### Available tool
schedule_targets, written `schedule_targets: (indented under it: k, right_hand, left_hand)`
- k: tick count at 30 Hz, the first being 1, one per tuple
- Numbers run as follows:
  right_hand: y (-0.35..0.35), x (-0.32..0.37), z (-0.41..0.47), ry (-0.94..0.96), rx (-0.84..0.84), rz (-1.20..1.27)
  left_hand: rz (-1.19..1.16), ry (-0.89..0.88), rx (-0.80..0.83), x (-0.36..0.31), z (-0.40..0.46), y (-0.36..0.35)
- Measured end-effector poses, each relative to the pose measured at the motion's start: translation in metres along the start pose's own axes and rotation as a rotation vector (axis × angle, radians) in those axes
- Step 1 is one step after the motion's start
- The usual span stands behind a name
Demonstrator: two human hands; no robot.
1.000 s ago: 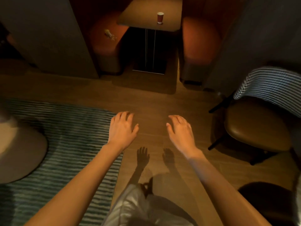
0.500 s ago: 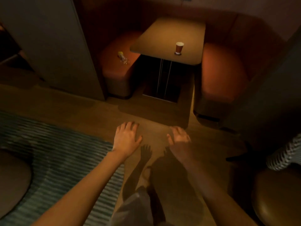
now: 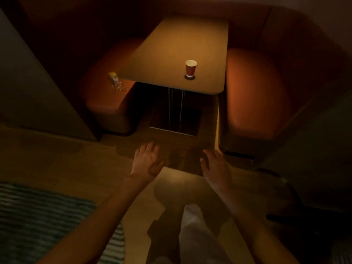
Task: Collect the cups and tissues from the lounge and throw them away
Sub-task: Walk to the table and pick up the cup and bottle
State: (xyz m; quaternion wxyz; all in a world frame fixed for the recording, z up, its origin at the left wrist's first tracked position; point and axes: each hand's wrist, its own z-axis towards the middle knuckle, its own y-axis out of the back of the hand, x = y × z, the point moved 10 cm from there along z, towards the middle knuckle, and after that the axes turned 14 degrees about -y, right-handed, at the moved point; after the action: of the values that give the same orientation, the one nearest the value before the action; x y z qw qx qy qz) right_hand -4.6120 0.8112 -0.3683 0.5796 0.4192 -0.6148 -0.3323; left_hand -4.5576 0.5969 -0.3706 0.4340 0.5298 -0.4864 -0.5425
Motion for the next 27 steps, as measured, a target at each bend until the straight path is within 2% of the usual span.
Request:
schedule_targets:
  k: [5, 13, 18, 22, 27]
  right_hand:
    - [0.037, 0.03, 0.128, 0.12, -0.014, -0.033]
    - [0.018, 0.08, 0.293, 0.197, 0.044, -0.009]
    - [0.011, 0.099, 0.394, 0.154, -0.012, 0.029]
    - [0.003, 0.113, 0.458, 0.111, 0.014, 0.097]
    - [-0.014, 0.112, 0.533, -0.025, 0.053, 0.301]
  left_hand:
    - [0.039, 0.056, -0.112, 0.03, 0.121, 0.045]
    - [-0.011, 0.099, -0.078, 0.08, 0.258, 0.032]
    - [-0.019, 0.084, -0.094, 0.128, 0.365, 0.032]
    - [-0.013, 0.045, -0.066, 0.152, 0.428, 0.034]
    - [-0.074, 0.053, -0.08, 0.179, 0.485, 0.039]
